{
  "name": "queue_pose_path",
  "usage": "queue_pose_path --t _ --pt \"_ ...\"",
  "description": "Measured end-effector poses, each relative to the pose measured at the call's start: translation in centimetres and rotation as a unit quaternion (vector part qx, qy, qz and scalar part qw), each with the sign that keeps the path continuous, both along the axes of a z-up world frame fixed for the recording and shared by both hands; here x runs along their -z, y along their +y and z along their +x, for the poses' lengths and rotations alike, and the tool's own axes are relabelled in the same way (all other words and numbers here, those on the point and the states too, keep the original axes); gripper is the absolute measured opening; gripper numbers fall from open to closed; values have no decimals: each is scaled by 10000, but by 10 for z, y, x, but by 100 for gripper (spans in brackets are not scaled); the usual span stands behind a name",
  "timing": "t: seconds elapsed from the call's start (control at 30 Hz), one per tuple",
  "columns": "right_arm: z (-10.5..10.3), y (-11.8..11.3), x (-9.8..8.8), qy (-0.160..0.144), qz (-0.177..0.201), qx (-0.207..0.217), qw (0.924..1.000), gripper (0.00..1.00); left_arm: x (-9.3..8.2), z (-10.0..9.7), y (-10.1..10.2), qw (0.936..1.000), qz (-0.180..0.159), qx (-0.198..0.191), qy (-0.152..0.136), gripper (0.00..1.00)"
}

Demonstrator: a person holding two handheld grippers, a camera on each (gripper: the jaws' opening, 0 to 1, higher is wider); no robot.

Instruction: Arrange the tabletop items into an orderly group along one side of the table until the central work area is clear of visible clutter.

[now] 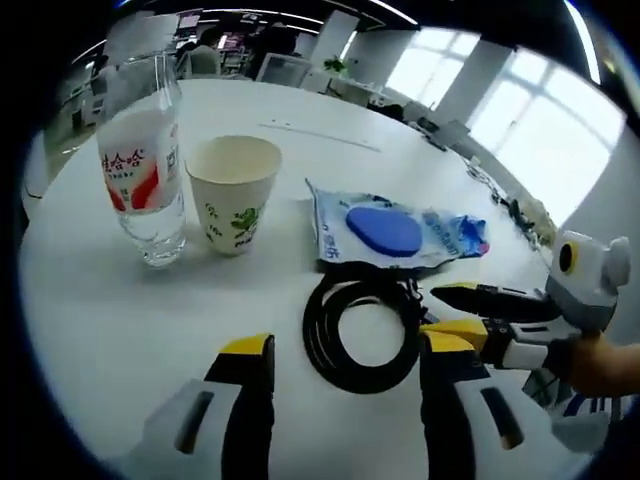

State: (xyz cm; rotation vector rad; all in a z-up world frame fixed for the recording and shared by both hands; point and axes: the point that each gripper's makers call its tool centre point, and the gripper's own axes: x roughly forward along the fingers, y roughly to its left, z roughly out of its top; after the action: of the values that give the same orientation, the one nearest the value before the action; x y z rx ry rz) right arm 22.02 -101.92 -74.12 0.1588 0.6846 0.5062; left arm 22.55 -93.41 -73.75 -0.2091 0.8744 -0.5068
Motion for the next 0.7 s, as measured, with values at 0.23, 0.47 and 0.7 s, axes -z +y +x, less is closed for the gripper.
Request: queue_pose_path --t 0.23,0.47,0.7 --pt "-4 2 12 167 -55 44 9998 39 8 -8 -8 9999 -8 81 137 51" --pt "2 2 10 274 160 160 9994 36 14 -12 -7 9996 -36 49 292 42" --pt "1 7 16 470 139 185 9986 23 23 -6 5 9987 147 -204 441 19"
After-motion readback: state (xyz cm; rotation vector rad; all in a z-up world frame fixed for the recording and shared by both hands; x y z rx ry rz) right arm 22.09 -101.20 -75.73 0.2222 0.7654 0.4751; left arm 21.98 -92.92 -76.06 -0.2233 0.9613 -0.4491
